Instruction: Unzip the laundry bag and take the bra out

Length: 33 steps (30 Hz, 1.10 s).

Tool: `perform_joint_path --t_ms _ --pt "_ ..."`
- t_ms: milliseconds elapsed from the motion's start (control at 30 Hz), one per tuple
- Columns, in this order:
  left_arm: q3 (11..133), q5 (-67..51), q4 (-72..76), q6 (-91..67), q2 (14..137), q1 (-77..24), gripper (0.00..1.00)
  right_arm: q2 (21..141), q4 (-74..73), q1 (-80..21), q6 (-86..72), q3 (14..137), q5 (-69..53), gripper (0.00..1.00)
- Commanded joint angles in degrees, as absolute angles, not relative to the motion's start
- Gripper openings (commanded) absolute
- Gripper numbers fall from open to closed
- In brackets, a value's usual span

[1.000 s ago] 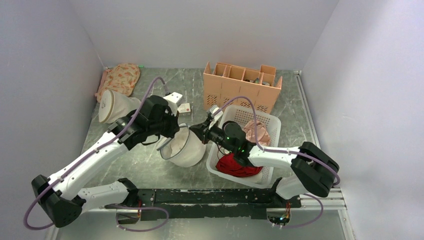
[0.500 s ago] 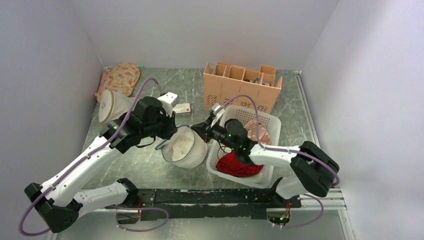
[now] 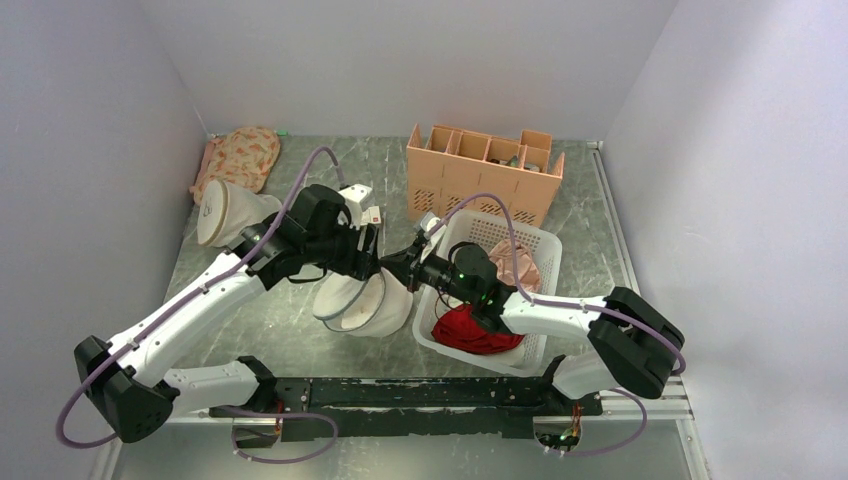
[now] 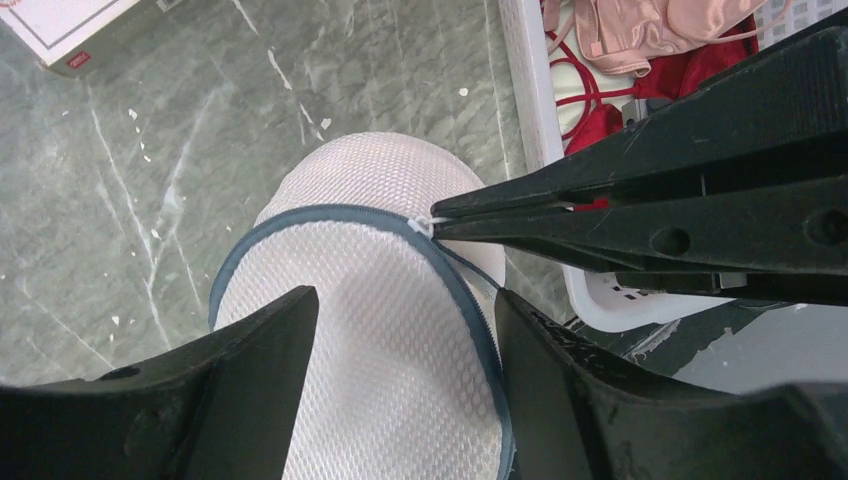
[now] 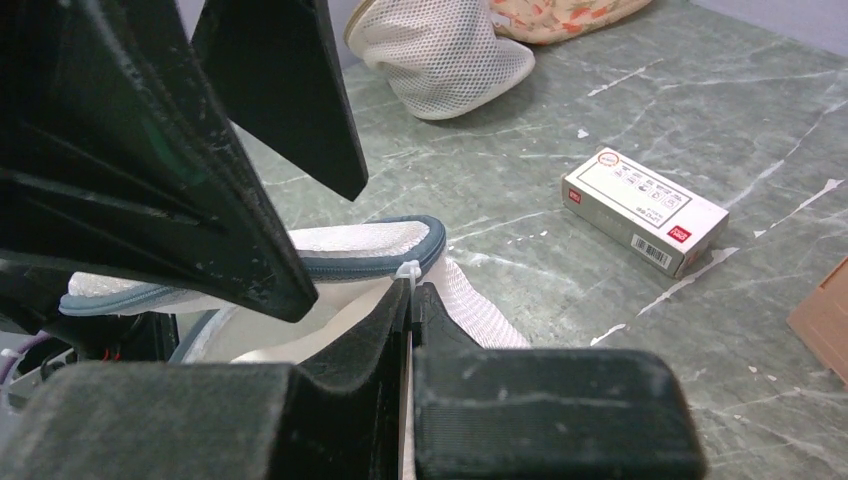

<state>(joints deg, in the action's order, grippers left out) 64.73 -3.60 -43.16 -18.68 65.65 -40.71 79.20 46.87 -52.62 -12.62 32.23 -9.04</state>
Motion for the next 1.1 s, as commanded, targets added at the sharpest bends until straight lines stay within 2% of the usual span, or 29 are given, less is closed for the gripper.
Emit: perform_joint_path --t_ms 0,167,400,533,800,1067 --pt "66.1 -6.0 -40.7 -19.5 66.8 -40.8 0.72 77.7 48.4 -52.7 -11.4 32.3 -8.9 0.00" --pt "65.4 -6.0 -40.9 -19.6 67.6 -40.9 0.58 78.0 48.5 -52.8 -11.6 32.2 -8.8 0.00" --pt "66.1 -2.4 -41.9 -19.6 67.0 -41.0 0.24 78.2 48.4 -52.8 -12.1 32.4 -8.9 0.00" --pt "68.5 -0.4 -43.2 -18.5 67.0 -41.0 0.08 77.8 48.7 -52.8 -12.7 32.2 -7.9 0.00" --pt "74.0 2.6 -46.5 -12.8 62.9 -41.0 0.07 82.1 48.8 -52.9 -15.8 34.9 -9.2 0.00" --pt "68.5 -2.3 -43.2 -0.4 52.8 -41.2 0.07 87.2 53.4 -52.0 -23.7 37.5 -10.1 0.00"
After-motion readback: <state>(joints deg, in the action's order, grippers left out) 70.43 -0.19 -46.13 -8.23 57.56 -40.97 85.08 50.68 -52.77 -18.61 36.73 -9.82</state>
